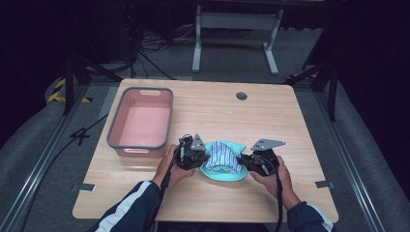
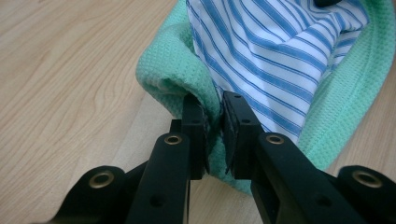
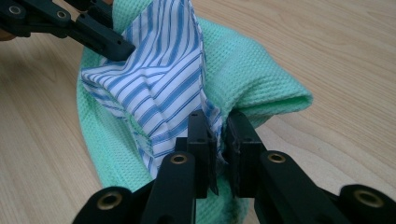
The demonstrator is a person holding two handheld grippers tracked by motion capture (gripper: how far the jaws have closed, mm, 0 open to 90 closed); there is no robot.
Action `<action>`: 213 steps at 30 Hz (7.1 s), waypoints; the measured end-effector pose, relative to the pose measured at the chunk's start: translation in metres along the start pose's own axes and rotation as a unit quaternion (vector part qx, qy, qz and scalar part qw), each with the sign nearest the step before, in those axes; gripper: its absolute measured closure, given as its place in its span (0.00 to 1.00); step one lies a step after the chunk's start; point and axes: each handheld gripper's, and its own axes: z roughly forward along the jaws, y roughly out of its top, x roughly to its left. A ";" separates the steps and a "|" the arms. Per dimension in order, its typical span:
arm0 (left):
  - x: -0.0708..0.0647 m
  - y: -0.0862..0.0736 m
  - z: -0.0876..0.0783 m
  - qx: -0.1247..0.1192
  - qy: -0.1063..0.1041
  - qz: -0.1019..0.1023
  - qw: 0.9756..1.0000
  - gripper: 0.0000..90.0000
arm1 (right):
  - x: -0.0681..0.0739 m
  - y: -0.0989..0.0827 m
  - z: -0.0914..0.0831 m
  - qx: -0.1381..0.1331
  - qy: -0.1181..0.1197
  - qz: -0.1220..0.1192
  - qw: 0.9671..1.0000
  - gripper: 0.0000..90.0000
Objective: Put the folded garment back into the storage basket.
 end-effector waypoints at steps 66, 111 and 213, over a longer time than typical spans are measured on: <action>0.079 -0.025 -0.155 -0.073 0.135 -0.049 0.987 0.89 | 0.077 0.152 0.049 -0.056 0.020 -0.098 0.993 0.90; 0.145 -0.077 -0.188 -0.043 0.199 -0.109 0.973 0.89 | 0.123 0.217 0.152 -0.027 0.049 -0.119 0.991 0.90; 0.001 -0.037 -0.094 -0.015 0.095 0.054 0.994 0.24 | 0.019 0.073 0.022 0.034 -0.067 -0.140 0.987 0.31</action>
